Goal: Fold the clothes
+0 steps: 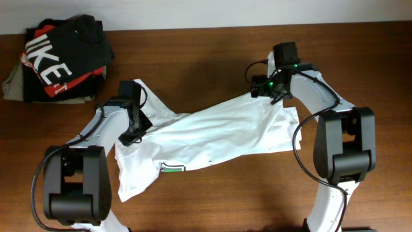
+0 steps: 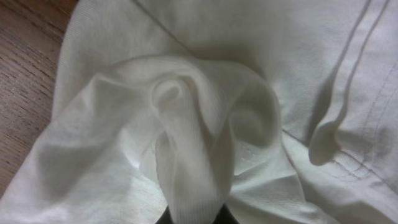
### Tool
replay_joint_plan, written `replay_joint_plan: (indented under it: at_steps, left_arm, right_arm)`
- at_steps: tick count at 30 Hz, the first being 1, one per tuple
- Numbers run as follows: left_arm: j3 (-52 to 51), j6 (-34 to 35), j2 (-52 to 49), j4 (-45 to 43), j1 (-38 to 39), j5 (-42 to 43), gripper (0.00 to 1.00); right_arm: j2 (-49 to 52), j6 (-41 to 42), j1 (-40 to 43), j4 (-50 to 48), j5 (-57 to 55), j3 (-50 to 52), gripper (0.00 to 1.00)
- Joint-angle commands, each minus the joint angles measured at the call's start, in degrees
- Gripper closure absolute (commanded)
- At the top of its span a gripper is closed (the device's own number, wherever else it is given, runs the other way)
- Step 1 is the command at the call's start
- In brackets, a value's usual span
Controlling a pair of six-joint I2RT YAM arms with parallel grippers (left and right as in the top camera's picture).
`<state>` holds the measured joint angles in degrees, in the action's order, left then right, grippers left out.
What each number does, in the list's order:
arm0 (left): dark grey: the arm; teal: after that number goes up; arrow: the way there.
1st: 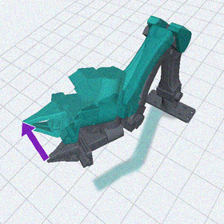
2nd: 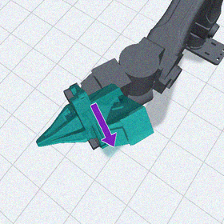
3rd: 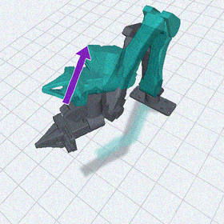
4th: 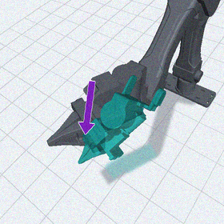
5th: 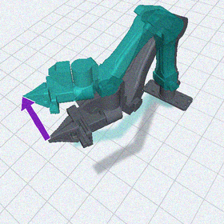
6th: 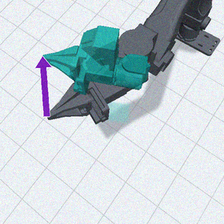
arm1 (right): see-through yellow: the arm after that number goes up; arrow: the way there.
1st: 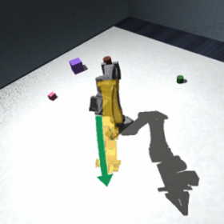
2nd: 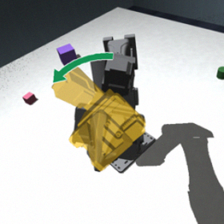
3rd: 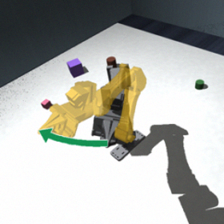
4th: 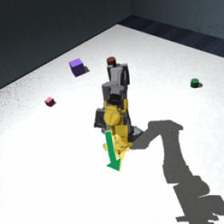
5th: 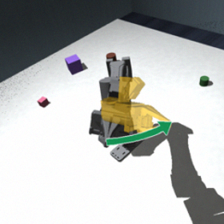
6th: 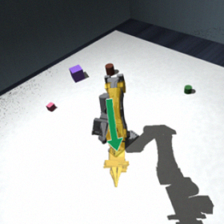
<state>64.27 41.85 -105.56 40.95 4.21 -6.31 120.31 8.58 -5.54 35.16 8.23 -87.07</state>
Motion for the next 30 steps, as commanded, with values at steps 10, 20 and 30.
replay_joint_plan:
  at_steps: [10,20,30]
  left_arm:
    - [-0.5,0.1,-0.5,0.5,-0.2,-1.0,0.99]
    - [-0.5,0.1,-0.5,0.4,-0.2,-1.0,0.99]
    - [-0.5,0.1,-0.5,0.4,-0.2,-1.0,0.99]
  right_arm:
    - [3.8,-0.7,0.0,0.1,-5.8,-1.0,0.15]
    - [3.8,-0.6,0.0,0.0,-7.7,-1.0,0.57]
    - [2.8,1.1,0.0,0.0,-9.0,-1.0,0.77]
